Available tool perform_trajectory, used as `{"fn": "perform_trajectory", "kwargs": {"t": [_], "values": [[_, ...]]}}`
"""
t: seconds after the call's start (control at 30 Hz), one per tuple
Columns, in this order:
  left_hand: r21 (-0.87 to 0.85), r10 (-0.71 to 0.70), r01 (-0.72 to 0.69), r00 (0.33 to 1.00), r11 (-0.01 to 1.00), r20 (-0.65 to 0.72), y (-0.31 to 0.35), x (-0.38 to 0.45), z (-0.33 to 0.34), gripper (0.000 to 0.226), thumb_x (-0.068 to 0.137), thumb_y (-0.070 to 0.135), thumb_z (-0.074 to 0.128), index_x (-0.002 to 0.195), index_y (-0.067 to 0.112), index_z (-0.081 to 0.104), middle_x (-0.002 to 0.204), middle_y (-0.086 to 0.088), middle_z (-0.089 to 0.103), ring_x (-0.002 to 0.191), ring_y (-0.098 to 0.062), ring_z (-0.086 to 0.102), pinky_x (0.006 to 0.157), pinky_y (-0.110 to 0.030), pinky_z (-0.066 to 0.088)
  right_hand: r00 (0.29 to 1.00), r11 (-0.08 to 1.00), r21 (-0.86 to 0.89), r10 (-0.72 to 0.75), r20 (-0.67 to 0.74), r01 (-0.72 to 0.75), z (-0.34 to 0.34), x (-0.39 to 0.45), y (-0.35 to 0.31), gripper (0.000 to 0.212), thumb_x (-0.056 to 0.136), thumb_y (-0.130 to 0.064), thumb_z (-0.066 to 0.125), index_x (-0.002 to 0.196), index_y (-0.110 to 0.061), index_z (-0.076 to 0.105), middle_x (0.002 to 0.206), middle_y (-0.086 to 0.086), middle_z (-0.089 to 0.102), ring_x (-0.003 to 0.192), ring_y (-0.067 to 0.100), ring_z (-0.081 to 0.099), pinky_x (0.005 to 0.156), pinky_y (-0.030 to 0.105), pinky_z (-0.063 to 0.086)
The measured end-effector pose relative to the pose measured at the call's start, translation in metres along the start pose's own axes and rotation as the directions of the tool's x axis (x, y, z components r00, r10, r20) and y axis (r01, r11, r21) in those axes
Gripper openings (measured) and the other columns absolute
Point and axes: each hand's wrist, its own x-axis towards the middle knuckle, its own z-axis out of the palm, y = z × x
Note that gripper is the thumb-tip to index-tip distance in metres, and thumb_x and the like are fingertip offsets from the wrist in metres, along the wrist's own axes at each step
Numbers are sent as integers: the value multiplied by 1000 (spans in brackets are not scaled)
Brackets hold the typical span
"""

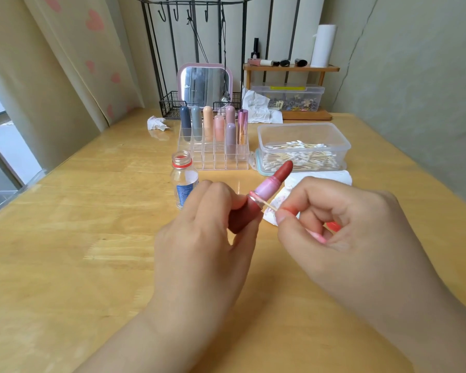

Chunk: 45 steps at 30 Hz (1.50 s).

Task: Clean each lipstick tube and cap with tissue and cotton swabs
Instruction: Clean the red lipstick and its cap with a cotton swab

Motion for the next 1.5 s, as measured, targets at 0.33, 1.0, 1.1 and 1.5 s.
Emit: {"fn": "perform_trajectory", "kwargs": {"t": [0.33,1.0,1.1,1.5], "values": [[-415,-424,493,870,765,252,5,6,-3,28,68,25,82,73,25,54,70,10,69,61,-6,66,58,-17,50,998,997,79,18,60,-23,-5,3,7,16,75,-16,63,61,-19,55,47,0,38,46,8,34,50,10,30],[-511,27,800,546,-314,838,-3,9,6,14,83,18,58,91,10,50,63,-1,44,46,-11,37,55,-30,47,988,980,171,84,129,-105,-11,8,19,13,79,-23,62,66,-25,62,56,4,43,56,9,42,55,9,35],[-496,55,803,541,-330,839,-4,9,5,15,86,17,57,96,10,48,63,-2,45,45,-12,40,56,-30,48,985,971,202,105,134,-131,-14,9,20,12,78,-21,61,66,-21,60,56,6,42,54,9,39,53,11,33],[-524,-452,687,726,503,518,-29,14,9,11,83,37,65,85,26,69,75,15,65,74,-6,56,82,-38,46,938,936,125,308,158,-328,-6,11,35,17,86,-20,61,70,-25,63,53,1,40,53,9,39,53,15,35]]}}
